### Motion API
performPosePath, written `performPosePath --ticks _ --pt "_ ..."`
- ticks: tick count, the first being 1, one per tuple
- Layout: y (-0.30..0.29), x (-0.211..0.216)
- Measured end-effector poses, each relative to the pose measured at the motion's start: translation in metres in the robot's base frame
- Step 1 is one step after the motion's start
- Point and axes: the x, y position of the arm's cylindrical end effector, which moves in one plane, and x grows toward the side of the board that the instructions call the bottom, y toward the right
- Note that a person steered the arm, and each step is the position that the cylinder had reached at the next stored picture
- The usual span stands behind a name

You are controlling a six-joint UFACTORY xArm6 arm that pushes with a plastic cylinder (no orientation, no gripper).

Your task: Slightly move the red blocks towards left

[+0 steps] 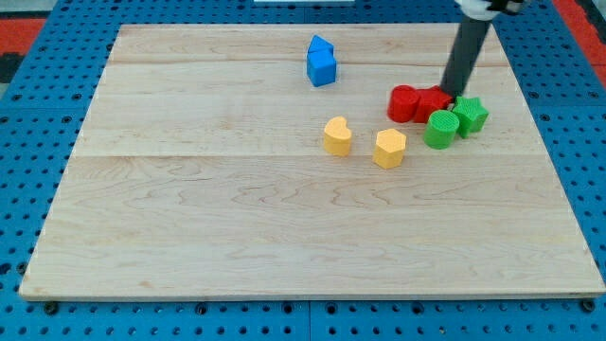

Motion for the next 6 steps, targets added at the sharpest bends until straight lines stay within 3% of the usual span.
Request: performPosePath --ticks 1,3,6 --pt "-0.03 0.0" --pt "0.003 0.032" --pt "-0.149 0.029"
